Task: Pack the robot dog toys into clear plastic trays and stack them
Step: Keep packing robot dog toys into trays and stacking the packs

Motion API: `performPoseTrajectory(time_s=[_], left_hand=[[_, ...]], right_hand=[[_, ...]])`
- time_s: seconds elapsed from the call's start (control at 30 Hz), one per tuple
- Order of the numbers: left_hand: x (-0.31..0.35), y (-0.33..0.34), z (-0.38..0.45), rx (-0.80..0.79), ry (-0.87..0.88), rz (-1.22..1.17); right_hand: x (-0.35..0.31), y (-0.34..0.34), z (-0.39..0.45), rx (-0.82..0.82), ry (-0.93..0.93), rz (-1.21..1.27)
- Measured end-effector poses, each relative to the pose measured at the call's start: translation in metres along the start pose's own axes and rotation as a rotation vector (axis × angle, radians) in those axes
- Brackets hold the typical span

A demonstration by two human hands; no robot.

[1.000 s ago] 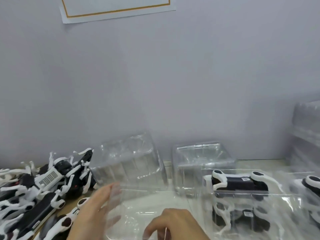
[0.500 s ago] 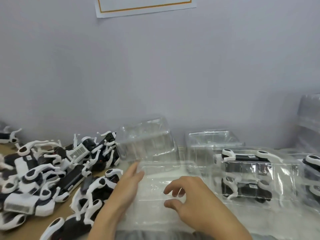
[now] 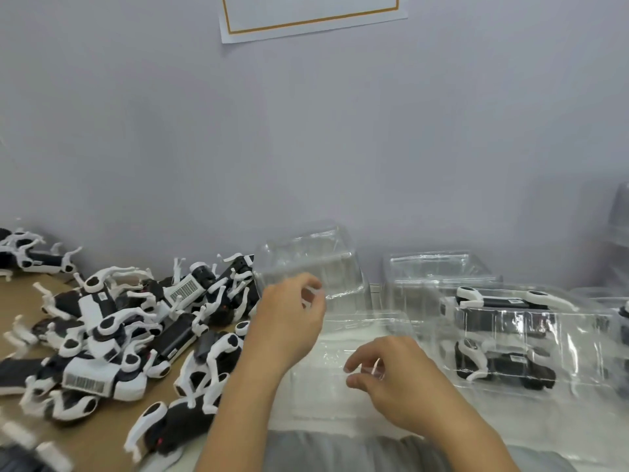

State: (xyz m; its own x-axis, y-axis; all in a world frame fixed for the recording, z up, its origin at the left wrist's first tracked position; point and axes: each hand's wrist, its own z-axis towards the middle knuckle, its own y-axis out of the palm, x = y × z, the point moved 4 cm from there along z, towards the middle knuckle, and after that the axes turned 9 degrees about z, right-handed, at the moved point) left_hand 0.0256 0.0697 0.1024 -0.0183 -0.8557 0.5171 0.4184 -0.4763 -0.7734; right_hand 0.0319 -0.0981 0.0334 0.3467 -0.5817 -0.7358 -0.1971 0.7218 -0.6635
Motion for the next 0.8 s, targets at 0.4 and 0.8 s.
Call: performPoseTrajectory(time_s=[0.4, 0.8], left_hand=[[-0.087, -0.061, -0.017, -0.278, -0.415, 0.418], [-0.084, -0.055, -0.017, -0.304, -0.409, 0.368]], right_hand=[[0.0, 0.0, 0.002, 0.015, 0.016, 0.028], [-0.009, 0.0, 0.0, -0.04, 0.002, -0.015]])
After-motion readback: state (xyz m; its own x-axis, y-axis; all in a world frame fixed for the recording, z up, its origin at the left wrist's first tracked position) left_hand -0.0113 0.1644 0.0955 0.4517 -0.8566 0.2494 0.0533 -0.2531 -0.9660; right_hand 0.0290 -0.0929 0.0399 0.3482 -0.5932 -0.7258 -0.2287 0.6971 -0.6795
